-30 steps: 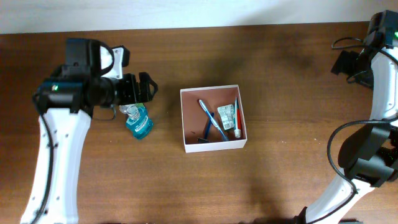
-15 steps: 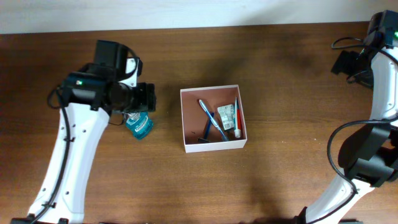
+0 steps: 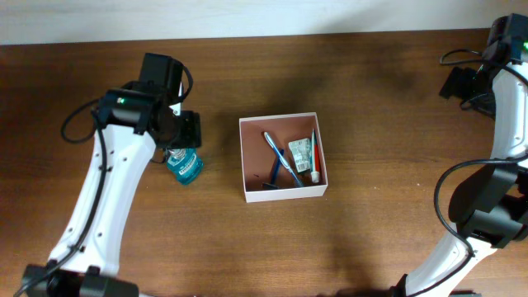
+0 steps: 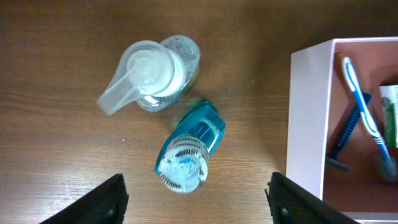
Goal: Pack container
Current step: 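Move the left gripper to the Listerine bottle and close on its neck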
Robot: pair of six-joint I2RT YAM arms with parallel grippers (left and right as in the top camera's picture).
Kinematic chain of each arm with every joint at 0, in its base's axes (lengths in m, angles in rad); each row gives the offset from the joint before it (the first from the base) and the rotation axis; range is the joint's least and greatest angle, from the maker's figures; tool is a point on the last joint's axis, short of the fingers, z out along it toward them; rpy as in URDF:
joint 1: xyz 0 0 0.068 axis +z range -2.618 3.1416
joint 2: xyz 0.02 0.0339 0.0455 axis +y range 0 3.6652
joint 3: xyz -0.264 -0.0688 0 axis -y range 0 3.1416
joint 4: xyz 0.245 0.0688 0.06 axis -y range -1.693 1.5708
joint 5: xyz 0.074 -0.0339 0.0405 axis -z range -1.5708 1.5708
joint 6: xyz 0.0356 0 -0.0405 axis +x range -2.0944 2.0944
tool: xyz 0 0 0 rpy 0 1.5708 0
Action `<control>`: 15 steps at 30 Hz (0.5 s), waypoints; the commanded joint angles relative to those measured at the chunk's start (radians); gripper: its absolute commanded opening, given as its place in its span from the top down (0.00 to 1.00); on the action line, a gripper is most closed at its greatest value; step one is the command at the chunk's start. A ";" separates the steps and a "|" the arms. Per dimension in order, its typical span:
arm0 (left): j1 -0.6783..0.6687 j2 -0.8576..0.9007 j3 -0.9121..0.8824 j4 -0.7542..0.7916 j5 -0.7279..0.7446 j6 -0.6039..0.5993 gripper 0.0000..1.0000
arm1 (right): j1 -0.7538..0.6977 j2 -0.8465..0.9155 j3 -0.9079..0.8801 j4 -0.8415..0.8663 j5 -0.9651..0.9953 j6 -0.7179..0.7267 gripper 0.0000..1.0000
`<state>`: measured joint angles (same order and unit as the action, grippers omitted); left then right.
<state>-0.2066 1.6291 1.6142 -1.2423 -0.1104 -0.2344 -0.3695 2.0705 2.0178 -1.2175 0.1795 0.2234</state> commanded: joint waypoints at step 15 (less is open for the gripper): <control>0.027 0.118 0.004 -0.006 -0.006 -0.016 0.33 | 0.002 -0.003 0.005 0.003 0.013 -0.006 0.02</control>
<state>-0.2024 1.7348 1.6142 -1.2457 -0.1127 -0.2367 -0.3695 2.0705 2.0178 -1.2175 0.1795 0.2237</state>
